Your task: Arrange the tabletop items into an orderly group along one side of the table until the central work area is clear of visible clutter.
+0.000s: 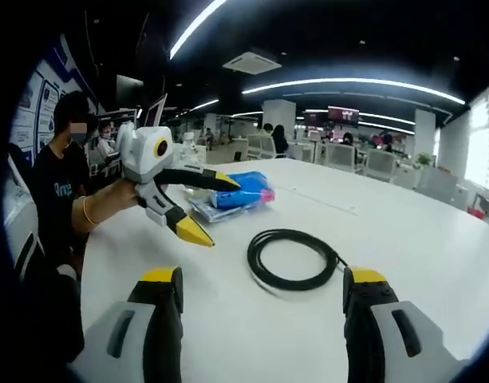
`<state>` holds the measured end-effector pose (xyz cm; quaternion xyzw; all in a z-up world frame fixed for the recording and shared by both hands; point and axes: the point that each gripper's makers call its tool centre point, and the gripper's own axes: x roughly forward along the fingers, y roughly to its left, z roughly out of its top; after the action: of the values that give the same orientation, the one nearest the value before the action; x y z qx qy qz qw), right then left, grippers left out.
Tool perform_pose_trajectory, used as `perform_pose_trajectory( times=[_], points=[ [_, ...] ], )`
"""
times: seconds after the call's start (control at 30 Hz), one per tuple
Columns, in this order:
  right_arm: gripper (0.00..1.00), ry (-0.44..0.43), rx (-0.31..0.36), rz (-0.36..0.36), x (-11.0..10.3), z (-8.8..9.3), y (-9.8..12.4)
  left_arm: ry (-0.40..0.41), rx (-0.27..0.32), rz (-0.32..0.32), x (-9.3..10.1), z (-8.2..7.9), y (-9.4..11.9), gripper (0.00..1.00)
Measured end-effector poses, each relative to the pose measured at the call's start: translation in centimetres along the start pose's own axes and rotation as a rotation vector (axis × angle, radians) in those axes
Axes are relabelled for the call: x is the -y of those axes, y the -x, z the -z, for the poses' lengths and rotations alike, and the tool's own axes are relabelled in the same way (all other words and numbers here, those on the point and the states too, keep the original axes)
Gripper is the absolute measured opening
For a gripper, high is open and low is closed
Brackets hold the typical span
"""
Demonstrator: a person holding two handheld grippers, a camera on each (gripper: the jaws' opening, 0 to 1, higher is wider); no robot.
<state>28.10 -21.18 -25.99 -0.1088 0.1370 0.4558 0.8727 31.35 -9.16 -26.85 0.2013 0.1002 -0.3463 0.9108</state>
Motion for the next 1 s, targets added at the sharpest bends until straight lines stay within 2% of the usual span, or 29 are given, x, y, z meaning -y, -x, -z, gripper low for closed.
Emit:
perform_pose_trajectory(
  times=[0.23, 0.47, 0.57, 0.7, 1.0],
  points=[
    [0.78, -0.031, -0.001, 0.004, 0.6, 0.6, -0.9, 0.002, -0.016, 0.002, -0.3, 0.4, -0.6, 0.73],
    [0.79, -0.073, 0.0, 0.044, 1.5, 1.6, -1.7, 0.01, -0.033, 0.006, -0.3, 1.0, -1.4, 0.73],
    [0.78, -0.062, -0.048, 0.073, 2.1, 2.5, -2.2, 0.007, -0.047, 0.015, -0.1, 1.2, -1.7, 0.73],
    [0.79, -0.083, -0.035, 0.06, 2.1, 2.4, -2.4, -0.003, -0.047, 0.015, -0.1, 1.3, -1.8, 0.73],
    [0.79, -0.068, -0.028, 0.082, 3.4, 2.3, -3.4, -0.031, -0.081, 0.024, -0.4, 1.7, -2.3, 0.72]
  ],
)
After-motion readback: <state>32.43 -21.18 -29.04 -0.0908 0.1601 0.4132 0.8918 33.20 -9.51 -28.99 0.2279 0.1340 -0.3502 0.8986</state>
